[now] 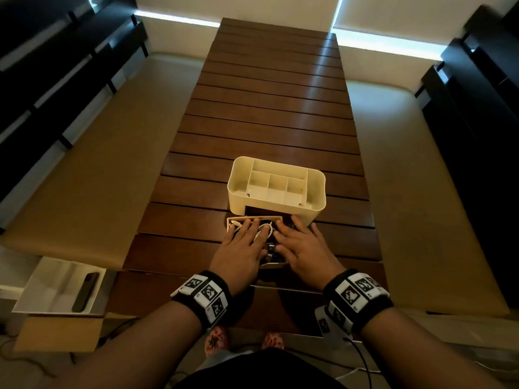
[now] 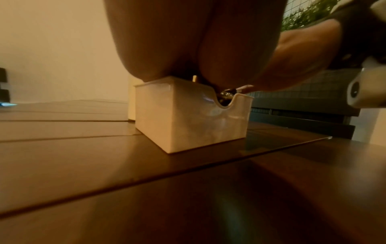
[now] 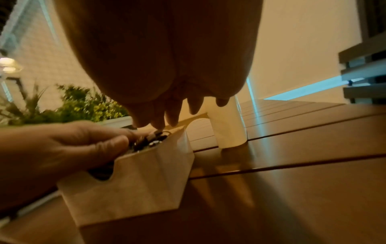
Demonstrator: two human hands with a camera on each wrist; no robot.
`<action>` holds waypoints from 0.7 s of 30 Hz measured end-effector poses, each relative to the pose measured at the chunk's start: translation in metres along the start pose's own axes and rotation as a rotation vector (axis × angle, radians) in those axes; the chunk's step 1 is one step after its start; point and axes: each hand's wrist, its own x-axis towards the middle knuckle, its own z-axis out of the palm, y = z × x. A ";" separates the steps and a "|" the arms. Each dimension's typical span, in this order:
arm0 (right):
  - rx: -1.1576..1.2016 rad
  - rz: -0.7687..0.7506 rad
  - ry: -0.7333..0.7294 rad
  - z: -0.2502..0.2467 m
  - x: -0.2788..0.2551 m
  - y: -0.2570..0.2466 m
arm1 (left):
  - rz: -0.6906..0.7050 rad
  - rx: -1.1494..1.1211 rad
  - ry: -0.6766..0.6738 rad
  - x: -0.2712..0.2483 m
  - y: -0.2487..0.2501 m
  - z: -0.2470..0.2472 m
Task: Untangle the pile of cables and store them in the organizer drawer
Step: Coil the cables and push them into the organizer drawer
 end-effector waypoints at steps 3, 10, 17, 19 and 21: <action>0.061 -0.021 0.072 -0.005 0.005 -0.002 | 0.002 0.032 -0.004 0.002 -0.001 0.002; -0.099 0.017 -0.057 0.016 0.008 -0.009 | -0.005 0.050 -0.013 0.002 -0.001 0.006; -0.205 0.042 -0.027 0.019 0.011 -0.009 | -0.029 0.037 0.024 -0.001 0.002 0.000; -0.210 0.048 -0.025 0.020 0.010 -0.009 | -0.023 0.020 0.091 -0.003 0.004 -0.004; -0.212 0.053 -0.025 0.021 0.009 -0.009 | 0.003 0.049 0.195 -0.008 0.005 -0.009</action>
